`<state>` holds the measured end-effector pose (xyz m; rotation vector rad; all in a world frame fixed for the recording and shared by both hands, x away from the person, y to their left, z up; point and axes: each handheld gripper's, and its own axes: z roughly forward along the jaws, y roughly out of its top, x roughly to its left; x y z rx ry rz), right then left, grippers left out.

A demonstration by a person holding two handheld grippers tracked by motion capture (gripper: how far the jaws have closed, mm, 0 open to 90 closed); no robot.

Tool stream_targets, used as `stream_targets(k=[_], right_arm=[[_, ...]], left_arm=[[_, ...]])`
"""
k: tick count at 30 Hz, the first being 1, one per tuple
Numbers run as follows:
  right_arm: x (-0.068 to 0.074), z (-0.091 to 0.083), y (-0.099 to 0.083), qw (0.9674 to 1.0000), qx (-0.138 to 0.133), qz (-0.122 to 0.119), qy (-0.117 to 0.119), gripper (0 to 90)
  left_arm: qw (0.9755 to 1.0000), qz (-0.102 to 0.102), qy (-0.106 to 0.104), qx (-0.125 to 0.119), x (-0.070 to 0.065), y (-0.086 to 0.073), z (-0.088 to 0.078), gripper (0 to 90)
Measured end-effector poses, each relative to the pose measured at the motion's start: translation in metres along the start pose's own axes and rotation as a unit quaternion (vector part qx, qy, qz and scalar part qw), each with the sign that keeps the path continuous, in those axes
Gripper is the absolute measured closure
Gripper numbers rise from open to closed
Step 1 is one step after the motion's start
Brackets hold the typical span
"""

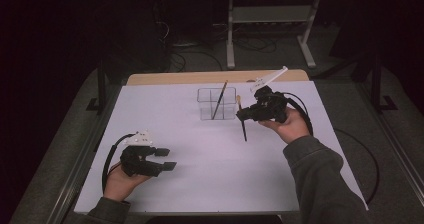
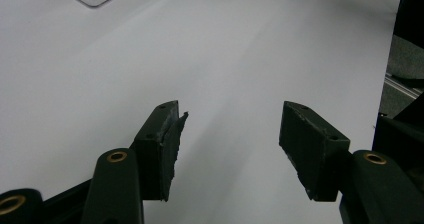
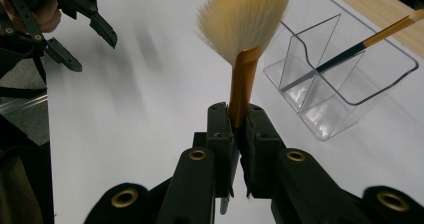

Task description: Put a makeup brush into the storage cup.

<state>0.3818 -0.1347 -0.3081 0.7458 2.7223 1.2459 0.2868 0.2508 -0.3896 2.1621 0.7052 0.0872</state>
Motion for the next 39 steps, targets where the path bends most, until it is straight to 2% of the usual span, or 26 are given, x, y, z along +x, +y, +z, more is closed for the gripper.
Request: stream_targets(k=[4, 9, 22, 28, 29, 30, 31, 39], right_arm=[[-0.001, -0.004, 0.002, 1.0000, 0.000, 0.003, -0.004, 82.5], [-0.005, -0.009, 0.006, 0.9999, -0.001, 0.012, -0.007, 82.5], [-0.025, -0.017, 0.022, 0.9997, 0.000, 0.017, -0.016, 82.5], [-0.030, -0.020, 0.030, 0.9997, 0.000, 0.012, -0.020, 82.6], [-0.032, -0.020, 0.032, 0.9997, 0.000, 0.004, -0.023, 82.5], [-0.031, -0.021, 0.034, 0.9996, 0.002, 0.019, -0.022, 82.6], [-0.033, -0.021, 0.036, 0.9996, 0.001, 0.012, -0.024, 82.5], [-0.041, -0.020, 0.050, 0.9995, 0.003, 0.012, -0.028, 82.6]], left_arm=[[1.0000, 0.003, 0.001, 0.003, 0.000, -0.001, 0.001, 40.2], [1.0000, -0.003, 0.001, -0.001, 0.000, 0.000, 0.000, 39.3], [1.0000, -0.006, 0.003, -0.001, 0.000, -0.002, 0.000, 39.0], [0.9999, -0.011, 0.003, -0.008, 0.000, -0.002, 0.000, 38.9], [1.0000, -0.004, 0.004, -0.003, 0.001, -0.002, -0.001, 38.9], [1.0000, -0.007, 0.003, -0.004, 0.001, -0.002, -0.001, 38.9], [1.0000, -0.006, 0.004, -0.004, 0.001, -0.002, -0.001, 38.9], [1.0000, -0.007, 0.003, -0.004, 0.003, -0.002, -0.003, 38.8]])
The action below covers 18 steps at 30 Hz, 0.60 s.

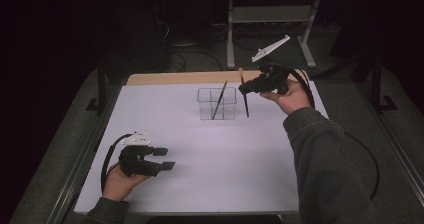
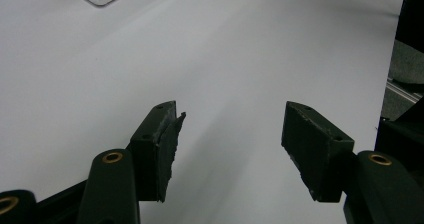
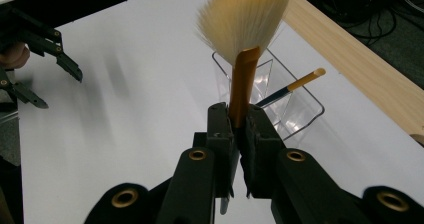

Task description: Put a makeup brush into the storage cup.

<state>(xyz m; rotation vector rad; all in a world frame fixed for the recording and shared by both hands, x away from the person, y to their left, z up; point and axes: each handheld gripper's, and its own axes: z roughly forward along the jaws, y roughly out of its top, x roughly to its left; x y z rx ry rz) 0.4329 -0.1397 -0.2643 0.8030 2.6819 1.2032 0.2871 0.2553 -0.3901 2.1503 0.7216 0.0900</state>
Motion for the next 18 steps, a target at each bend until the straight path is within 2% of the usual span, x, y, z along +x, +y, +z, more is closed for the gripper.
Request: stream_targets(k=[2, 9, 11, 13, 15, 18], right_arm=[[-0.001, 0.001, 0.004, 1.0000, 0.000, 0.005, 0.000, 82.6], [-0.007, 0.004, 0.016, 0.9998, -0.005, -0.017, -0.003, 82.6], [-0.007, 0.005, 0.019, 1.0000, -0.003, -0.007, -0.002, 82.6], [-0.010, 0.007, 0.021, 0.9999, -0.008, -0.015, -0.003, 82.6], [-0.012, 0.008, 0.024, 0.9999, -0.006, -0.009, -0.004, 82.5], [-0.014, 0.009, 0.028, 1.0000, -0.007, 0.001, -0.005, 82.6]], left_arm=[[1.0000, -0.001, -0.001, -0.002, 0.000, 0.000, 0.000, 38.8], [1.0000, 0.000, 0.005, -0.002, 0.001, 0.000, 0.000, 38.3], [1.0000, -0.004, 0.004, -0.004, 0.000, 0.000, 0.000, 38.3], [1.0000, -0.002, 0.005, -0.001, 0.001, -0.001, -0.001, 38.2], [1.0000, -0.004, 0.005, -0.002, 0.001, -0.001, -0.001, 38.1], [1.0000, 0.003, 0.007, 0.002, 0.003, -0.001, -0.002, 37.8]])
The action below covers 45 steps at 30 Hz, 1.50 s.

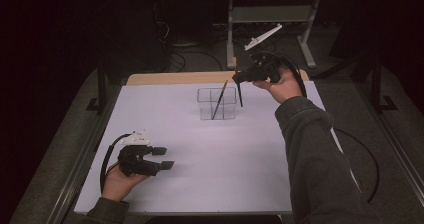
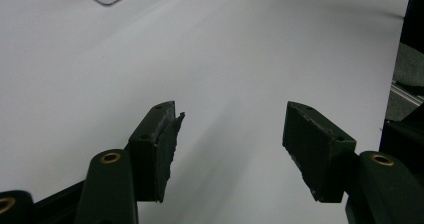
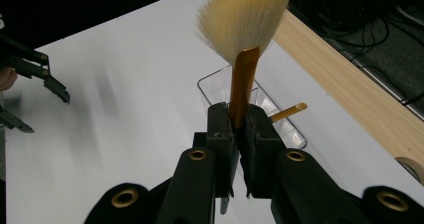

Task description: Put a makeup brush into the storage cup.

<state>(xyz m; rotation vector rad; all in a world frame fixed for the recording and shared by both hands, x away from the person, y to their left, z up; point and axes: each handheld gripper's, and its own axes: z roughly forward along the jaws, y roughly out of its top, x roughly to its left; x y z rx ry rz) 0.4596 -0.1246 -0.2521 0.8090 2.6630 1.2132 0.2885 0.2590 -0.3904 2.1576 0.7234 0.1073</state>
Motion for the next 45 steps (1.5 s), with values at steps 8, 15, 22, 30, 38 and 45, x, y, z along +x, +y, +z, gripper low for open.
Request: stream_targets(k=[8, 15, 22, 30, 38, 45], right_arm=[[-0.008, 0.003, 0.010, 0.9999, -0.004, 0.007, -0.007, 82.6], [-0.012, 0.006, 0.018, 0.9999, -0.007, 0.012, -0.008, 82.6], [-0.016, 0.007, 0.025, 0.9997, -0.012, 0.014, -0.014, 82.6], [-0.020, 0.010, 0.031, 0.9995, -0.011, 0.016, -0.027, 82.6], [-0.024, 0.015, 0.032, 0.9991, -0.011, 0.028, -0.031, 82.6], [-0.026, 0.020, 0.032, 0.9988, -0.010, 0.033, -0.035, 82.6]], left_arm=[[1.0000, -0.002, -0.001, -0.003, -0.001, 0.000, 0.000, 36.8], [1.0000, -0.001, 0.000, -0.005, -0.002, 0.000, -0.001, 36.0], [0.9999, -0.002, 0.001, -0.012, -0.001, 0.000, -0.002, 36.0], [0.9999, -0.001, 0.000, -0.011, 0.000, 0.000, -0.003, 35.6], [1.0000, 0.001, -0.001, -0.008, 0.000, 0.000, -0.002, 35.3], [1.0000, 0.002, 0.000, -0.009, 0.001, 0.000, -0.002, 35.2]])
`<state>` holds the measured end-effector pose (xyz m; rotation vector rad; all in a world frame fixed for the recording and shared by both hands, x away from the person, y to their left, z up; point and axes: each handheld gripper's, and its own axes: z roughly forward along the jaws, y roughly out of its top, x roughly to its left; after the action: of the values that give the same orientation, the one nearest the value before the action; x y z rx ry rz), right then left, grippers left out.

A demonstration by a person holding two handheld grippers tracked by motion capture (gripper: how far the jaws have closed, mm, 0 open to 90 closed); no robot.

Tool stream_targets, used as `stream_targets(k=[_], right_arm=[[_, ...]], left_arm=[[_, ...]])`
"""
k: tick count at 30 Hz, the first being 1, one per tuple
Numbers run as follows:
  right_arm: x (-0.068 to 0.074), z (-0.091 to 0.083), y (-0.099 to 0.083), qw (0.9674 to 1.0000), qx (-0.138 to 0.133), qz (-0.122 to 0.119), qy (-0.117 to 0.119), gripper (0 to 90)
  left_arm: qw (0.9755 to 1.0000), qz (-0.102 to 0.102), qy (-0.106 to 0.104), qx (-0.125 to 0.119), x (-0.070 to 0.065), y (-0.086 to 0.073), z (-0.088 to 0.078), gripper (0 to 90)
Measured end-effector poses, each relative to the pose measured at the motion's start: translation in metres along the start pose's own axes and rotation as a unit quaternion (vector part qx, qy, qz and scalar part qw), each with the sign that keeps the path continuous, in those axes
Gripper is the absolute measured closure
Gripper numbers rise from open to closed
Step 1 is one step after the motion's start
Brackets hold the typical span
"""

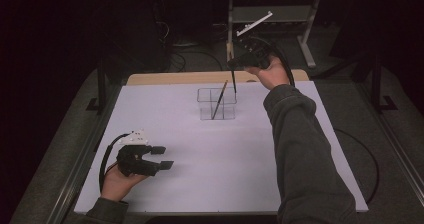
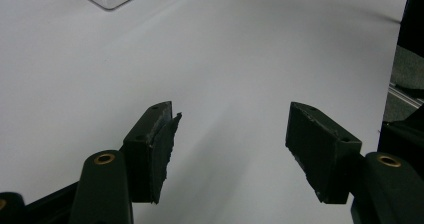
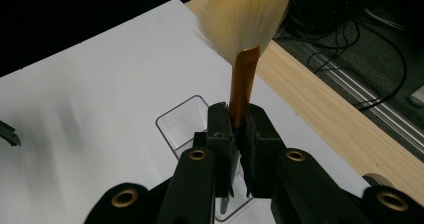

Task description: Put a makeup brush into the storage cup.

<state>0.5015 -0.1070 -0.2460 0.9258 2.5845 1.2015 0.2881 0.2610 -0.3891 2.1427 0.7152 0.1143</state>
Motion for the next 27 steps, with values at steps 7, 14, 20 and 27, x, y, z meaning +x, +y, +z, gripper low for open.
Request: stream_targets(k=[7, 14, 20, 27], right_arm=[[0.000, 0.005, 0.000, 1.0000, 0.002, -0.002, -0.003, 82.6], [0.001, 0.012, -0.001, 1.0000, 0.006, -0.001, -0.004, 82.6], [0.001, 0.019, -0.001, 0.9999, 0.009, 0.001, -0.005, 82.5], [0.002, 0.027, -0.003, 0.9999, 0.013, 0.005, -0.002, 82.5]], left_arm=[[1.0000, 0.002, -0.001, 0.000, 0.001, 0.000, 0.000, 35.2], [1.0000, -0.005, -0.002, 0.001, -0.001, 0.000, 0.001, 35.1], [1.0000, -0.008, -0.001, 0.000, 0.000, -0.001, 0.000, 35.2], [1.0000, -0.005, 0.000, 0.002, 0.001, -0.001, -0.002, 35.2]])
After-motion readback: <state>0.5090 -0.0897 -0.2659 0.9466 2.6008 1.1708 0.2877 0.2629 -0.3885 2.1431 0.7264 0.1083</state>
